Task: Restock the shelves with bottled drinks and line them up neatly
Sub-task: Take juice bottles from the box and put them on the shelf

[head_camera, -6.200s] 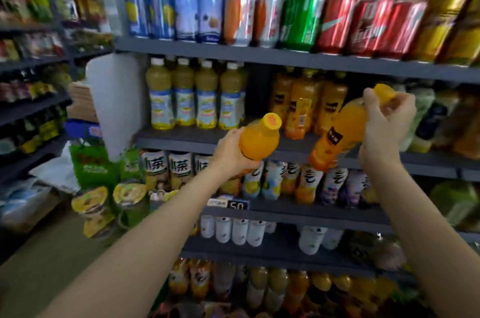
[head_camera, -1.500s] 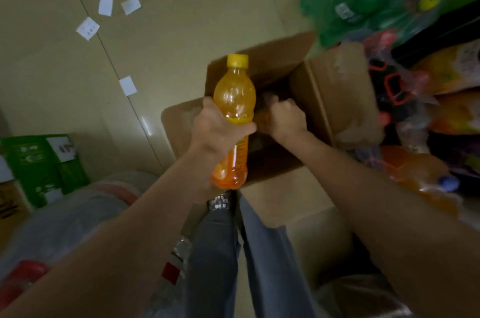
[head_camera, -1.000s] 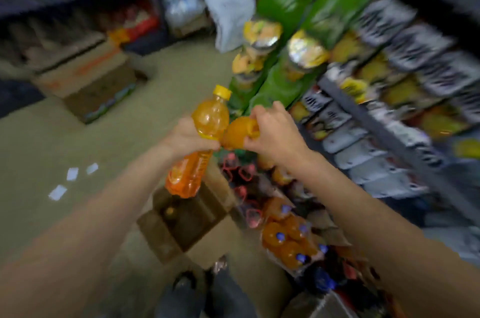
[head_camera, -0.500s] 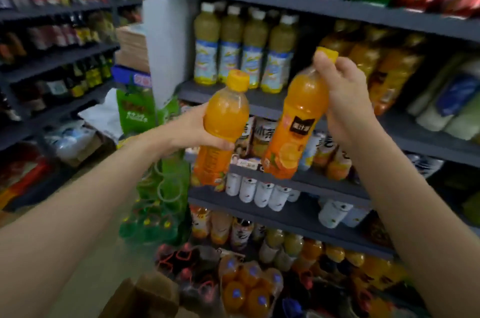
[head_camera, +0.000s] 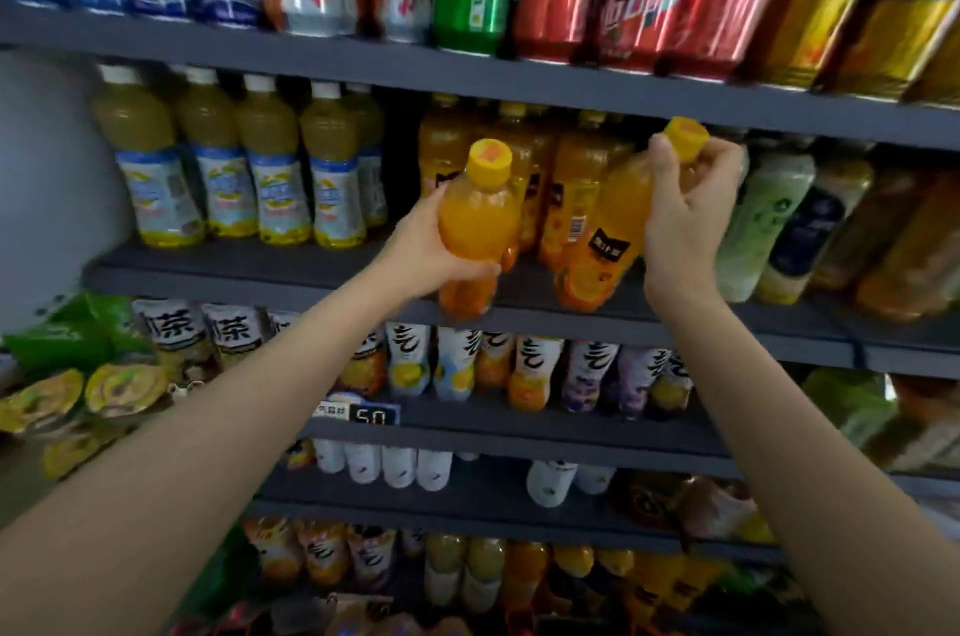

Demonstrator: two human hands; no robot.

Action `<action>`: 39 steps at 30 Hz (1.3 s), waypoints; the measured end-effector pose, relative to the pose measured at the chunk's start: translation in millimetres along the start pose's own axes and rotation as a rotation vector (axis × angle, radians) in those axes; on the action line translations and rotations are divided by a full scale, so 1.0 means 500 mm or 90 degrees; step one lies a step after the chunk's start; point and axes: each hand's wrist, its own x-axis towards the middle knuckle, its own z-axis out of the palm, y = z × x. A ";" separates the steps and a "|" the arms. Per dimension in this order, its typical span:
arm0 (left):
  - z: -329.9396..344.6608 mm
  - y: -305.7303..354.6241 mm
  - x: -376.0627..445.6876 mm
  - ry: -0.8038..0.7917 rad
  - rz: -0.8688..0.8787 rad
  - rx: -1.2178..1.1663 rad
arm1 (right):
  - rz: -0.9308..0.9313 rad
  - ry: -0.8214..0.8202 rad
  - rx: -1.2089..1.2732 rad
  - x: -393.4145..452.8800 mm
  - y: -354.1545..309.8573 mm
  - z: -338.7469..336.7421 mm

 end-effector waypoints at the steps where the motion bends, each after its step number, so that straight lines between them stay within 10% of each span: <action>1: 0.010 0.001 0.012 0.012 -0.006 0.000 | -0.008 0.000 -0.012 0.010 0.019 0.006; 11: 0.023 -0.035 0.117 0.046 -0.107 -0.003 | 0.043 -0.140 -0.165 0.102 0.104 0.104; 39: 0.018 -0.023 0.138 0.017 -0.115 0.061 | 0.125 -0.089 -0.496 0.041 0.236 0.109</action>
